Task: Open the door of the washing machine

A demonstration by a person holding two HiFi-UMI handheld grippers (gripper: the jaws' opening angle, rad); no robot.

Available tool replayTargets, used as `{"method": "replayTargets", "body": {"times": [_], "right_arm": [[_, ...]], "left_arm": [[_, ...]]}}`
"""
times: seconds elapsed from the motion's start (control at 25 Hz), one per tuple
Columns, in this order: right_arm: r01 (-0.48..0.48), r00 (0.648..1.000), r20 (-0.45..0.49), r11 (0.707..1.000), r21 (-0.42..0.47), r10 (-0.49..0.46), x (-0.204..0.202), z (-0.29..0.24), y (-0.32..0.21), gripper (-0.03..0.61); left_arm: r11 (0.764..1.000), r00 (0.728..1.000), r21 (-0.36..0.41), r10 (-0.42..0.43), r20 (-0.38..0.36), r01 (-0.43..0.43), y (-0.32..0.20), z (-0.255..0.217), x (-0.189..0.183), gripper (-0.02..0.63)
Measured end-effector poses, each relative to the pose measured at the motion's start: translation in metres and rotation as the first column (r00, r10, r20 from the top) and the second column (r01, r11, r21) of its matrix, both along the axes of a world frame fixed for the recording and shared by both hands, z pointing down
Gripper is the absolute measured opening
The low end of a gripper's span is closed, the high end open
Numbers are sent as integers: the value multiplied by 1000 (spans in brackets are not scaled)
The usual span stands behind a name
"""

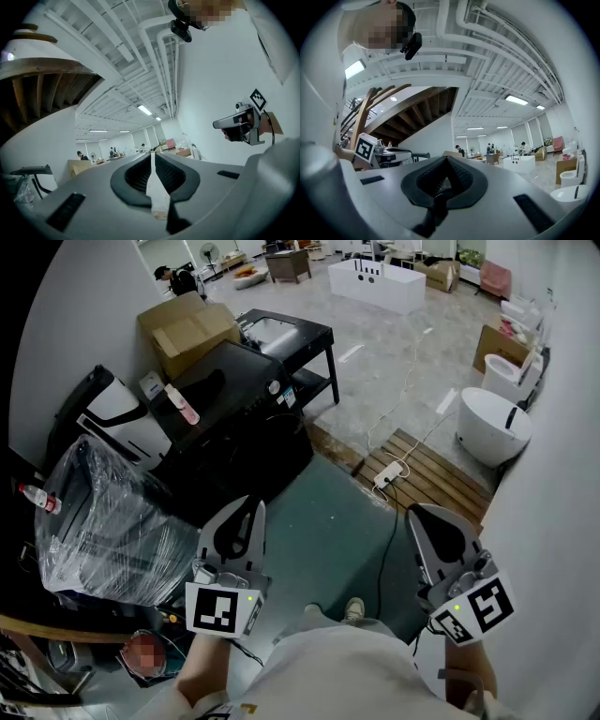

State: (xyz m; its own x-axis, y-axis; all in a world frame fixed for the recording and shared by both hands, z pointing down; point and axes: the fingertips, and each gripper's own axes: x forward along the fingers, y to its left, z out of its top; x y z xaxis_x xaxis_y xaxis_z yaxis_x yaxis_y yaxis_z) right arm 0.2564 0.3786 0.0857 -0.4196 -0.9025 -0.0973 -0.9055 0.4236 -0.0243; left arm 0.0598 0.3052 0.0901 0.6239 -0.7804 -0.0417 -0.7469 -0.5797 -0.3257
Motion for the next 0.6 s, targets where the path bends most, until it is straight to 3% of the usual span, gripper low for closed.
{"method": "replayTargets", "body": {"times": [0.6], "right_arm": [[47, 999, 16, 997, -57, -46, 3, 19, -32, 23]], "left_arm": [[998, 998, -37, -58, 3, 58, -25, 16, -7, 41]]}}
